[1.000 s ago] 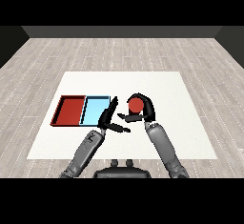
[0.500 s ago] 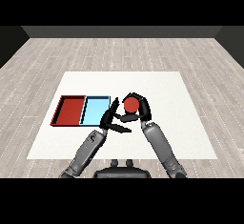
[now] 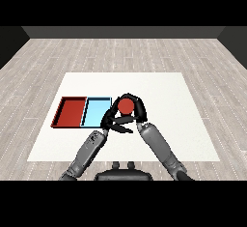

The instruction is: Pick the red can and put it in the red box

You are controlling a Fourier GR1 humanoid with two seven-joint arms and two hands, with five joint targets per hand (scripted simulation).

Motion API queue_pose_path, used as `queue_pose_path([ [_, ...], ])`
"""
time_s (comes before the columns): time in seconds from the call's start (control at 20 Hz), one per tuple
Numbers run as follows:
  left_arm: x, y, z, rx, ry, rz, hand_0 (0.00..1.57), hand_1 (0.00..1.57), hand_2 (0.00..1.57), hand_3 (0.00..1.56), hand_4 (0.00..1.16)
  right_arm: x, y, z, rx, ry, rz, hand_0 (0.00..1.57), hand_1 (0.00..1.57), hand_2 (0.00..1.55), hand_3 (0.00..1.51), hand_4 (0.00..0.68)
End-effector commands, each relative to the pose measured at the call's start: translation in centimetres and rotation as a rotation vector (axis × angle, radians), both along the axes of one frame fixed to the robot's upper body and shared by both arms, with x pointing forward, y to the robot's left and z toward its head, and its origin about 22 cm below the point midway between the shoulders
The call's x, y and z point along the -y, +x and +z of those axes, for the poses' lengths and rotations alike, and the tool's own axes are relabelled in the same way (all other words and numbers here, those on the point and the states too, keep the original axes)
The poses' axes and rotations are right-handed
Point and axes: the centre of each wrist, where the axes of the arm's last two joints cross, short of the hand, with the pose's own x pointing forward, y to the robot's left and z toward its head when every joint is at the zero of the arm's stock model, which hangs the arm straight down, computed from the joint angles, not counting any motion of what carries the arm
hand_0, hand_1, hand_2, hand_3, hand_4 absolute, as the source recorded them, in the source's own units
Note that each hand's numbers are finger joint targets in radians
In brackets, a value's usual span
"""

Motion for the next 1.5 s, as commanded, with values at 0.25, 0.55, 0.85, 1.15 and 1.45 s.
queue_pose_path([
  [0.25,-0.3,-1.8,-0.1,-0.083,-0.041,0.206,0.99,0.99,1.05,0.89,0.64,-3.5,-1.4,-0.2,0.039,-0.004,0.039,1.49,1.49,1.44,1.38,0.525],
  [0.55,0.2,1.2,1.7,-0.096,0.011,0.248,1.57,1.57,1.49,1.35,0.71,-2.6,-2.3,-1.5,-0.022,0.003,0.072,1.48,1.48,1.44,1.38,0.533],
  [0.85,0.4,0.4,0.3,-0.053,-0.016,0.285,1.57,1.57,1.51,1.38,0.79,-2.4,-2.9,-0.5,0.03,0.006,0.044,1.51,1.51,1.44,1.38,0.536],
  [1.15,-0.2,-0.9,-0.8,-0.009,-0.064,0.281,1.57,1.57,1.53,1.45,0.94,-3.0,-1.0,-0.9,-0.031,0.02,0.015,1.3,1.3,1.28,1.22,0.24],
  [1.45,-0.7,0.2,0.9,0.004,-0.063,0.284,1.57,1.57,1.55,1.49,1.04,-2.5,-1.2,-0.9,-0.041,-0.044,0.01,0.0,0.0,0.0,0.0,0.0],
])
